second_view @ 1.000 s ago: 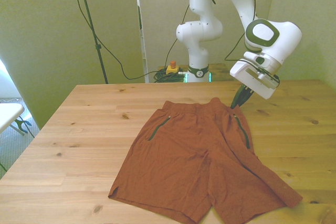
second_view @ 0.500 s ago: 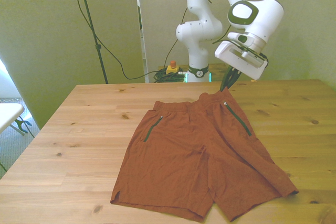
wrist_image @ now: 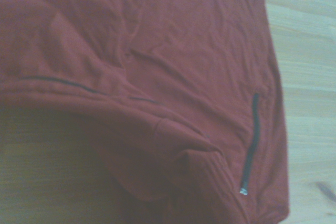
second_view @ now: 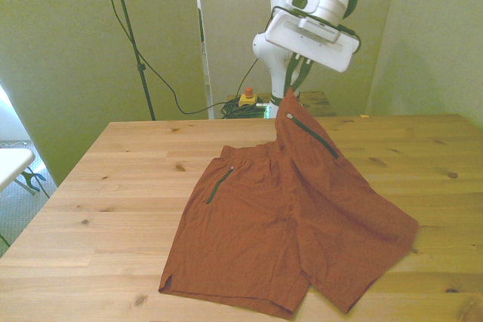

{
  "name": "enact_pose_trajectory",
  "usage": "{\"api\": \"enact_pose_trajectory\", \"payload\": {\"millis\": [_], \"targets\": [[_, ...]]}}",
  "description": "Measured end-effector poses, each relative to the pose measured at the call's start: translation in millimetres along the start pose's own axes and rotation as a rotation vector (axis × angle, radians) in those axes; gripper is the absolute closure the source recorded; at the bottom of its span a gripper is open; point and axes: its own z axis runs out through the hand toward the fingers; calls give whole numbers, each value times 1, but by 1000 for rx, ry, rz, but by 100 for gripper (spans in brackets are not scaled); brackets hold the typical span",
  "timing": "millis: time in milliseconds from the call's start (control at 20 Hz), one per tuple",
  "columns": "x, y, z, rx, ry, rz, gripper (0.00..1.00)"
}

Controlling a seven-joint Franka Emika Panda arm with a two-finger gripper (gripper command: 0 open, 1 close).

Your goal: Fold the shorts

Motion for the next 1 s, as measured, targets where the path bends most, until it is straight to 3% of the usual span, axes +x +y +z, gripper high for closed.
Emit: {"api": "enact_pose_trajectory", "payload": {"millis": [150, 350, 400, 600, 1000], "targets": [[16, 42, 39, -58, -33, 47, 100], [11, 88, 119, -137, -99, 88, 100], [10, 96, 138, -158, -118, 96, 0], [20, 106, 183, -212, -149, 141, 0], [42, 94, 205, -227, -154, 161, 0]]}}
